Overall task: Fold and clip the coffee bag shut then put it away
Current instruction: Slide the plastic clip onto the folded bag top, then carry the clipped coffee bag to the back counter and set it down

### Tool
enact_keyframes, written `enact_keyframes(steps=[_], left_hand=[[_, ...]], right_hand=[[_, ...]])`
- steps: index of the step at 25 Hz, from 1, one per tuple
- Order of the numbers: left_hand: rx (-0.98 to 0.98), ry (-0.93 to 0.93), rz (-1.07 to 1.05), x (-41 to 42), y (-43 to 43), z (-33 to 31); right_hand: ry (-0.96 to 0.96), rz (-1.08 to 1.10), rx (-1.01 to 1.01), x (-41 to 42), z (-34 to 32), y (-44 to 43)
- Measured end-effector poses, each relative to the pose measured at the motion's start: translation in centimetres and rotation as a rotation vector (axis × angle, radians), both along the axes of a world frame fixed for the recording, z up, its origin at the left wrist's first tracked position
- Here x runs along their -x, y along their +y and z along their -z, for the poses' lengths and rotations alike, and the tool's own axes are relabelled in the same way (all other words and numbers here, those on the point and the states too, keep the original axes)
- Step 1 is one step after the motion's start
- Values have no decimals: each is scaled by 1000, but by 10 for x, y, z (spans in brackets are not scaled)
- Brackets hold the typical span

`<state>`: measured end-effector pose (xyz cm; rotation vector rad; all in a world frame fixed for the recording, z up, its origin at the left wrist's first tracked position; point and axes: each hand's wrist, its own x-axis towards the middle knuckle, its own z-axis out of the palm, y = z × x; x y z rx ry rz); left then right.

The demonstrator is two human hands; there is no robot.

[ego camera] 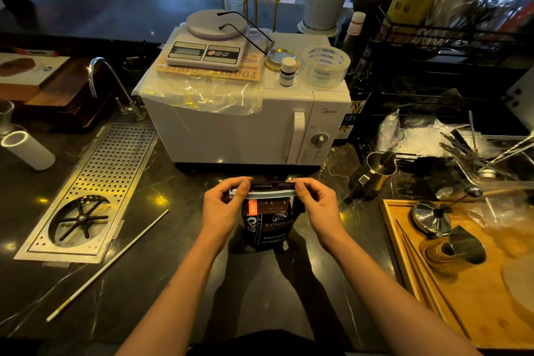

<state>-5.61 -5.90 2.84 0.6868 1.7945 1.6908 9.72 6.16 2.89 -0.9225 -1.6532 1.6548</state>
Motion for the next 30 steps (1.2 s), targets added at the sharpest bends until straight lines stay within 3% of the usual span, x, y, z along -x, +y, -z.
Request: enact_keyframes(steps=[9,20,30], left_hand=[[140,11,117,-16,-18,36],[205,221,171,-17,-16,57],[193,218,133,-7,-9,64]], right_hand=[[-139,-156,40,-12,32,-11],[-232,-152,-121,-10,57,-19],[-284,-125,-155,1,65,-10]])
